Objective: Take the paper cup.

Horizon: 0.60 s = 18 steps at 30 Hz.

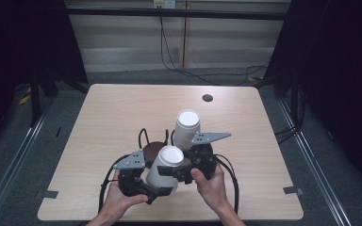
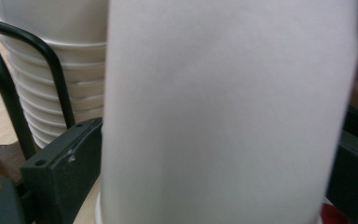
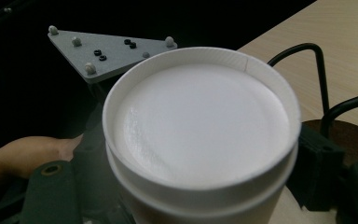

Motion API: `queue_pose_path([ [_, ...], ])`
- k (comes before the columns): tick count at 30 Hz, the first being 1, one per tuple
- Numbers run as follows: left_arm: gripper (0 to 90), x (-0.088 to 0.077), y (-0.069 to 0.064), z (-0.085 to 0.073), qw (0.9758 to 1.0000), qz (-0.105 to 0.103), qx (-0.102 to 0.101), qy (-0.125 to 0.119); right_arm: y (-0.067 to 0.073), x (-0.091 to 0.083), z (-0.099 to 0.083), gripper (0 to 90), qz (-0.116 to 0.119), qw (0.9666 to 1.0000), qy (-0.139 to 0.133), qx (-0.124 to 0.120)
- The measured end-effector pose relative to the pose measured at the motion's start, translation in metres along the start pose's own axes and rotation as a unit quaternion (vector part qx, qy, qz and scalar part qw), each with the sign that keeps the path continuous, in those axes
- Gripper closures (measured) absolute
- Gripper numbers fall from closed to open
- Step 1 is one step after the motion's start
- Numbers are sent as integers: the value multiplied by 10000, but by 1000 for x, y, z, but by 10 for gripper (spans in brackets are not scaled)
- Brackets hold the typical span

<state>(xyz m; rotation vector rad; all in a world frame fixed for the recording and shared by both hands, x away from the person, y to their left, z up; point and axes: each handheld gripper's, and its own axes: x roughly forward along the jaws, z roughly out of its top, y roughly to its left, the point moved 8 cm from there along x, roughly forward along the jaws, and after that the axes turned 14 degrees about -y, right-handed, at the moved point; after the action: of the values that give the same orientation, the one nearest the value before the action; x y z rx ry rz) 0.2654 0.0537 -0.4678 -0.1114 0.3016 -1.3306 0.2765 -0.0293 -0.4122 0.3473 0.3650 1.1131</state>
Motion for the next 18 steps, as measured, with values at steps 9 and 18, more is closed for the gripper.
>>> queue_pose_path([
  [9,72,2,-4,-1,10000,-28,-22,-34,4,-1,4,236,93,10000,-22,-3],
  [18,105,0,-4,0,10000,3,57,22,5,-1,3,229,122,9999,4,21],
])
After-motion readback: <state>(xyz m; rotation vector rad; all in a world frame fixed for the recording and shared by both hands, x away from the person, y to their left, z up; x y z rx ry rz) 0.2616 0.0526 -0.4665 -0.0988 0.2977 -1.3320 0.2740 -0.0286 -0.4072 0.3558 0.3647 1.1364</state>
